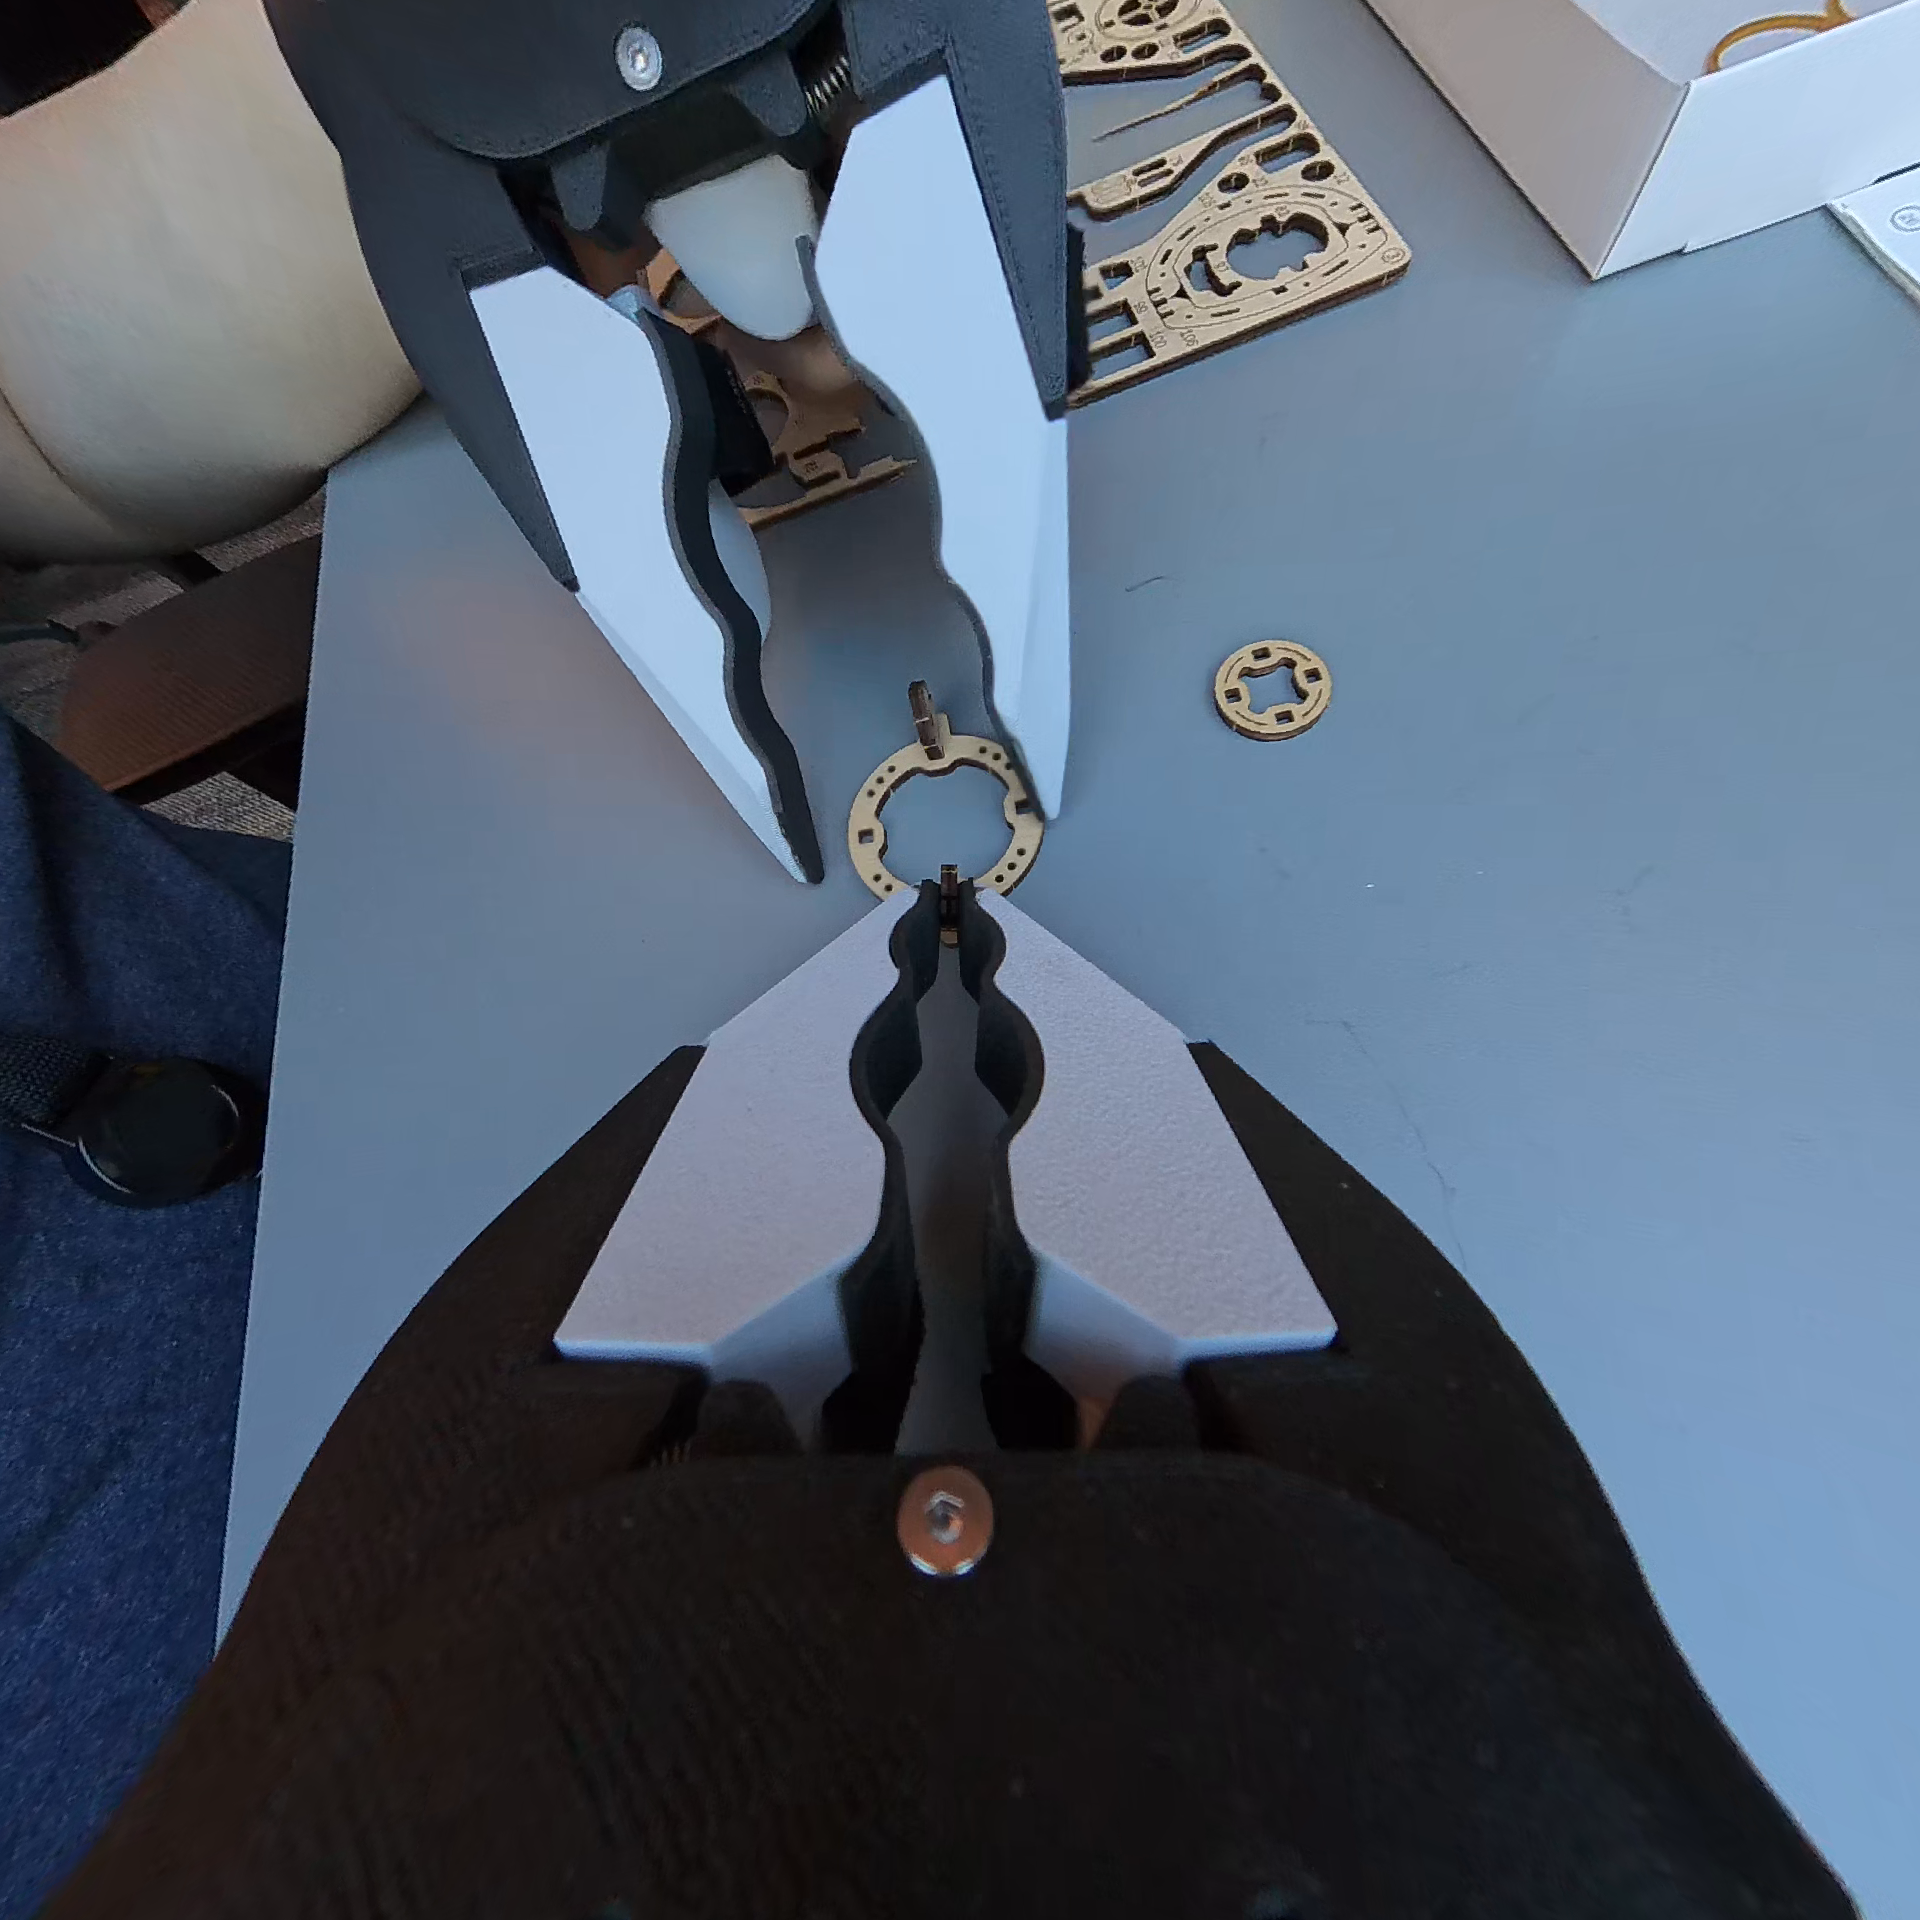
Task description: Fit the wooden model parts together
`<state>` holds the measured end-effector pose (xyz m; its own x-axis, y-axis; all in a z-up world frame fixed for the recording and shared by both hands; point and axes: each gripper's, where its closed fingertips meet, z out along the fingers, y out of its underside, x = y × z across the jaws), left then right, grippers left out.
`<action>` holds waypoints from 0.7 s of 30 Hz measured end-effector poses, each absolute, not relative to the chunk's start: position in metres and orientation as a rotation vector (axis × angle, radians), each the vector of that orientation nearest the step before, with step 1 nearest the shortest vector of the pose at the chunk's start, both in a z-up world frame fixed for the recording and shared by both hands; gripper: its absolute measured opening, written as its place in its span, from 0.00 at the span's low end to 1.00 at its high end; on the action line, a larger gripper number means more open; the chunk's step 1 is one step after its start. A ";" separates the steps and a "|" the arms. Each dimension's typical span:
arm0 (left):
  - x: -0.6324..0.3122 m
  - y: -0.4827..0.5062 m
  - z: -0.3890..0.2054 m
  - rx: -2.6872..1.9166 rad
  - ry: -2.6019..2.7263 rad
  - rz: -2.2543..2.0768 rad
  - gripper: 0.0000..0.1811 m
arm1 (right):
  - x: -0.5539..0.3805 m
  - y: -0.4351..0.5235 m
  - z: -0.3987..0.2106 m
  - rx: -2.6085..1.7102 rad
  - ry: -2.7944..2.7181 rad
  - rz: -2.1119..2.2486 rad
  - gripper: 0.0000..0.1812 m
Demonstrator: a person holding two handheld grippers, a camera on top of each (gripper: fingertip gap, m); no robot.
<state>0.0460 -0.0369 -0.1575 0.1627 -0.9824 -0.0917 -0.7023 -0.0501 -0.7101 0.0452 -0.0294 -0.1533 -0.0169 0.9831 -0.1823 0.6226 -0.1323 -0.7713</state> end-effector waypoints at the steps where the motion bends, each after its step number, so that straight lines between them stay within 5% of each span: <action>1: 0.046 -0.037 -0.158 -1.811 1.602 -0.567 0.24 | 0.045 -0.029 -0.153 -1.791 -1.668 1.002 0.01; 21: 0.046 -0.037 -0.158 -1.775 1.606 -0.582 0.18 | 0.045 -0.030 -0.154 -1.683 -1.760 0.904 0.01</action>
